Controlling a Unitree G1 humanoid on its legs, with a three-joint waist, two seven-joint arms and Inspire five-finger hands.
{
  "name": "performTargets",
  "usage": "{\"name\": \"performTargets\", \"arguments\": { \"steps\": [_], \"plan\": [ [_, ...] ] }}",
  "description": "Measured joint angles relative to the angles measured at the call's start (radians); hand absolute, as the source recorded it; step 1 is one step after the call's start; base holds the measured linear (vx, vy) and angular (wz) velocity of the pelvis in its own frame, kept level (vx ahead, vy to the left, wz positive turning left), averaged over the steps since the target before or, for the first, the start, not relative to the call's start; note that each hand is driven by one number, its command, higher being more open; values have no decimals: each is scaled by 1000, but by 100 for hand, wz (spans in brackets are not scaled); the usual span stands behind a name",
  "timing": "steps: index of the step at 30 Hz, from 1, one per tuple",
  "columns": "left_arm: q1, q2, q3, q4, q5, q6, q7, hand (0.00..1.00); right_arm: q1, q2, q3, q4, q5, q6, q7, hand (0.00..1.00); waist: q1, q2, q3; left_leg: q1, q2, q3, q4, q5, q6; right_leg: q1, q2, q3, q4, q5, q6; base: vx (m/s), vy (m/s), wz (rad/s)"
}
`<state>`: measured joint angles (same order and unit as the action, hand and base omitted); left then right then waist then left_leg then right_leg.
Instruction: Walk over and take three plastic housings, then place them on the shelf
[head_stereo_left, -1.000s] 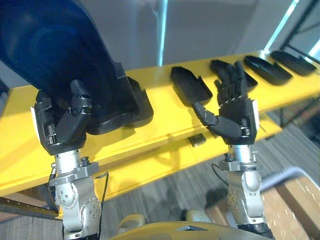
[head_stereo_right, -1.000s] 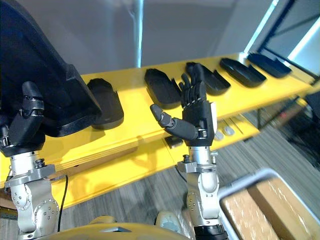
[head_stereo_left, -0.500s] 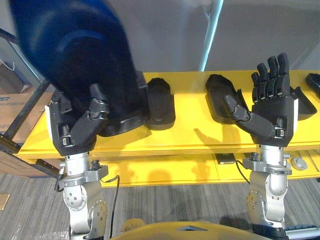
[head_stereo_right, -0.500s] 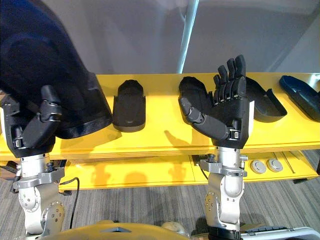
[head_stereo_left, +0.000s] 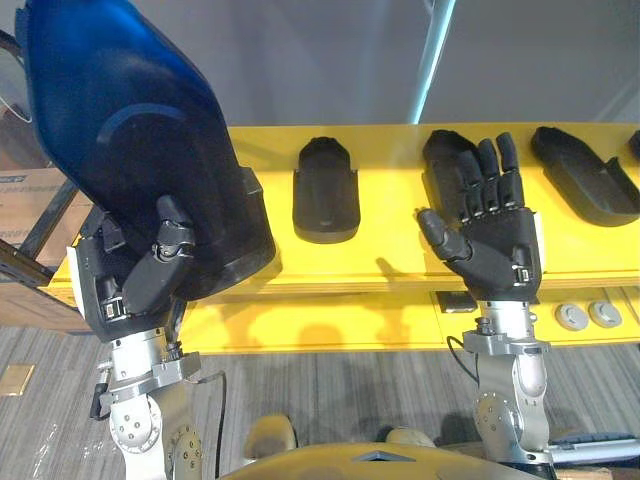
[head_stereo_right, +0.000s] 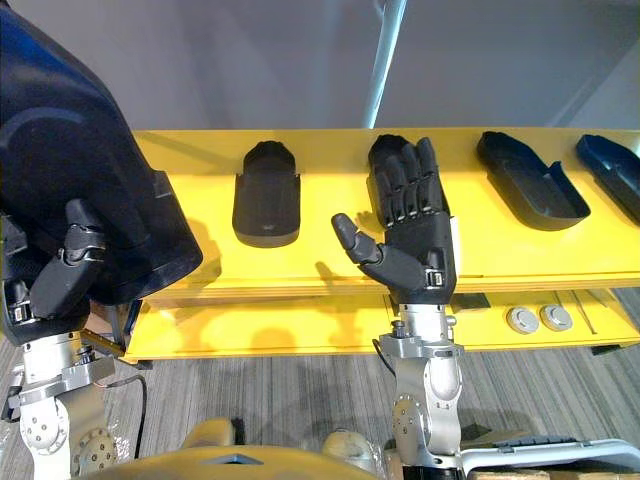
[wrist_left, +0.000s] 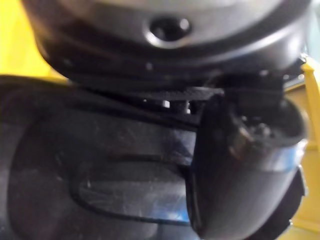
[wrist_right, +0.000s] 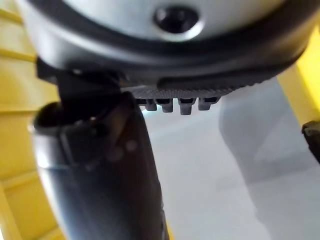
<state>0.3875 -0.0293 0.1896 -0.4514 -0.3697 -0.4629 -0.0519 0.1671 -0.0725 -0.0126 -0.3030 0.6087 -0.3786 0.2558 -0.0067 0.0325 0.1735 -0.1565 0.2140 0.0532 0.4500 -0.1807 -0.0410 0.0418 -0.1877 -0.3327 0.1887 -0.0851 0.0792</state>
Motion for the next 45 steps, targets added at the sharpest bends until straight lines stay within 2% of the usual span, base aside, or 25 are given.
{"name": "performTargets", "arguments": {
  "steps": [2, 3, 4, 5, 6, 7, 8, 9, 10, 11, 12, 13, 14, 15, 16, 17, 18, 19, 21, 25, 28, 29, 30, 35, 45],
  "plan": [
    [-11, 0, 0, 14, 21, 7, 5, 0, -37, -6, 29, 1, 33, -2, 1, 100, -1, 4, -2, 12, 8, -24, -10, 7, -13, -20, -46, 39, 21, 7, 43, 4, 344, -34],
    [-22, 0, -1, 28, 29, 18, -8, 0, -56, -9, 46, 7, 37, -9, 1, 100, -1, 15, -5, 38, 8, -24, -33, 12, -28, -28, -81, 64, 35, 18, 77, 39, 512, -28],
    [-41, 7, -11, 44, 36, 35, -23, 0, -72, -2, 64, 36, 30, -24, -3, 100, 0, 23, -11, 62, -26, 4, -51, -20, -110, -26, -128, 89, 36, 42, 115, 62, 632, -29],
    [-51, 18, -17, 56, 40, 43, -28, 0, -74, 7, 78, 58, 19, -26, -11, 100, 4, 7, -9, 65, -59, 27, -42, -23, -97, -26, -156, 105, 29, 59, 114, 27, 636, -22],
    [-62, 35, -30, 83, 40, 60, -38, 0, -65, 19, 109, 96, -8, -26, -29, 100, 6, -1, -11, 58, -93, 40, -34, -37, -70, -23, -181, 122, -5, 122, 69, -11, 506, -15],
    [-70, 55, -32, 108, 49, 69, -50, 0, -60, 26, 156, 133, -19, -26, -30, 100, 12, -2, -11, 49, -102, 52, -38, -47, -47, -26, -183, 117, -41, 194, 3, -65, 473, -10],
    [-71, 70, -31, 114, 68, 72, -46, 0, -58, 32, 174, 147, -37, -26, -34, 100, 15, -5, -13, 43, -102, 58, -42, -54, -39, -32, -178, 118, -53, 215, -18, -44, 335, -5],
    [-73, 93, -30, 126, 87, 73, -42, 0, -53, 41, 197, 156, -62, -25, -39, 100, 23, -7, -15, 35, -104, 60, -59, -51, -30, -36, -161, 120, -50, 210, -15, -4, 304, 9],
    [-78, 123, -30, 136, 99, 75, -43, 0, -49, 42, 211, 156, -89, -25, -39, 100, 25, -29, -30, 23, -109, 56, -88, -38, -18, -27, -125, 118, -51, 193, -7, 73, 178, 24],
    [-84, 136, -25, 137, 94, 75, -44, 0, -50, 40, 209, 148, -92, -25, -28, 100, 29, -52, -44, 16, -125, 45, -112, -20, -4, -18, -94, 118, -50, 146, -5, 104, 139, 31],
    [-95, 137, -24, 142, 87, 75, -44, 0, -50, 39, 202, 144, -92, -28, -22, 100, 29, -58, -48, 9, -140, 32, -117, -9, 5, -13, -84, 117, -51, 130, -5, 148, 145, 50],
    [-134, 136, -27, 165, 83, 76, -44, 0, -44, 39, 178, 136, -92, -31, -16, 100, 22, -61, -49, 2, -160, 5, -128, 10, 14, -6, -77, 121, -43, 113, -8, 153, 82, 84],
    [-173, 138, -35, 182, 66, 87, -43, 0, -34, 41, 152, 137, -94, -30, -23, 100, -1, -59, -49, 10, -172, -26, -142, 29, 34, -5, -54, 172, 0, 35, -2, 147, 36, 85],
    [-179, 138, -36, 182, 63, 90, -41, 0, -31, 41, 146, 137, -94, -30, -24, 100, -5, -59, -49, 12, -175, -32, -144, 32, 37, -5, -43, 186, 6, 16, -4, 106, -63, 66],
    [-191, 124, -40, 180, 62, 94, -31, 0, -21, 39, 131, 138, -95, -29, -27, 100, -2, -57, -47, 24, -179, -36, -146, 34, 40, -3, 5, 207, 1, -32, -14, 75, -76, 17],
    [-190, 105, -41, 179, 66, 94, -8, 0, -19, 37, 116, 137, -94, -29, -26, 100, 3, -57, -50, 36, -183, -31, -138, 33, 39, 20, 29, 190, -40, -32, -30, 76, -67, 6],
    [-189, 94, -42, 179, 67, 94, 2, 0, -19, 36, 107, 137, -93, -30, -25, 100, 3, -53, -53, 39, -184, -29, -137, 33, 39, 40, 30, 192, -59, -23, -18, 76, -55, 2],
    [-189, 80, -45, 176, 67, 94, 14, 0, -19, 36, 84, 135, -94, -30, -27, 100, 0, -35, -55, 40, -183, -29, -141, 33, 37, 51, 33, 194, -75, -11, 0, 56, -38, 9],
    [-180, 78, -62, 162, 93, 97, 27, 0, -15, 34, 46, 134, -137, -29, -51, 100, 0, -19, -58, 54, -174, -26, -159, 38, 28, 54, 38, 193, -74, -10, 0, 15, -42, 0],
    [-142, 78, -56, 106, 172, 135, 34, 0, 46, 28, -4, 57, -172, -13, -46, 100, -6, -11, -61, 125, -158, -16, -240, 59, 0, 84, 44, 201, -74, -10, 0, -24, -55, -11],
    [-145, 82, -7, 90, 176, 224, 6, 0, 74, 28, -35, -24, -152, 2, -20, 100, -29, -9, -62, 142, -163, -10, -292, 90, -4, 82, 40, 202, -75, -10, 0, -84, -16, -4],
    [-145, 86, 16, 100, 176, 276, -11, 0, 76, 27, -37, -35, -151, 3, -16, 100, -35, -9, -63, 153, -168, -7, -320, 106, -5, 82, 35, 202, -77, -11, -1, -102, 0, -2],
    [-146, 89, 22, 108, 175, 293, -19, 0, 76, 28, -36, -37, -151, 4, -12, 100, -38, -9, -63, 156, -171, -6, -331, 113, -3, 82, 34, 201, -79, -11, -1, -103, 3, -2],
    [-154, 161, 48, 216, 94, 404, -57, 0, 74, 8, 5, -37, -155, 40, 53, 100, -42, -6, -64, 183, -170, 11, -429, 173, -6, 66, 34, 201, -80, -12, -2, -108, -11, 2],
    [-294, 237, 62, 513, -109, 446, -74, 0, -32, -127, 69, -16, -152, 68, 130, 100, -51, 24, -68, 184, -171, 28, -509, 262, -7, -3, 37, 212, -34, -6, 9, -53, 5, -1]
  ]
}}
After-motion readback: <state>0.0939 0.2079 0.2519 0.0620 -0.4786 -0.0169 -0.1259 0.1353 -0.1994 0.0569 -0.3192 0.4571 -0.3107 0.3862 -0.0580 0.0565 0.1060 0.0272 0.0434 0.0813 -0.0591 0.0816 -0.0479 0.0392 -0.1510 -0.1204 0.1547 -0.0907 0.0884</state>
